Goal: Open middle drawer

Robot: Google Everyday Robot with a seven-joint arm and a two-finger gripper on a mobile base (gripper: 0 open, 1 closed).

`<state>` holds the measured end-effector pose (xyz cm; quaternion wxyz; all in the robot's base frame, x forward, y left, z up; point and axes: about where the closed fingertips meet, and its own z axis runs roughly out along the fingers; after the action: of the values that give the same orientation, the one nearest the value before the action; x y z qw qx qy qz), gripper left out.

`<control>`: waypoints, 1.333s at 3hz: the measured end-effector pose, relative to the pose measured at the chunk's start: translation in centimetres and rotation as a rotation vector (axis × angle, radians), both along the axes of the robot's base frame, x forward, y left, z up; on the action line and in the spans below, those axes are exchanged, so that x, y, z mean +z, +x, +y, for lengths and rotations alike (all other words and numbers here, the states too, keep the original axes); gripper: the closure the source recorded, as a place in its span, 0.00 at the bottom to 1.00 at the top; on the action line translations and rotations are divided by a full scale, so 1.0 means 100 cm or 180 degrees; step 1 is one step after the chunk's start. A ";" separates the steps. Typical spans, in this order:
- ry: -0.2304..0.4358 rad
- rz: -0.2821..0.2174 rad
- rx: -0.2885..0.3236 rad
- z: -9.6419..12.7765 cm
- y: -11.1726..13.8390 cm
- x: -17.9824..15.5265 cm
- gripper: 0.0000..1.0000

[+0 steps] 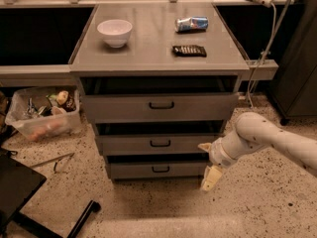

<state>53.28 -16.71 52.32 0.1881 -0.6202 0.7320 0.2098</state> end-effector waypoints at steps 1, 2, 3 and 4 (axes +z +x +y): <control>0.0053 -0.0183 -0.0130 0.003 0.005 -0.002 0.00; 0.0281 -0.0489 -0.0426 0.010 -0.001 -0.016 0.00; 0.0502 -0.0979 -0.0866 -0.007 0.031 -0.020 0.00; 0.0721 -0.1447 -0.1154 -0.018 0.082 -0.017 0.00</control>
Offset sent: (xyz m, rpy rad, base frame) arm 0.0650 -0.0102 -0.0037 0.1805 -0.5447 -0.4435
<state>61.51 -18.55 50.59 0.4493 -0.4858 0.7418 0.1090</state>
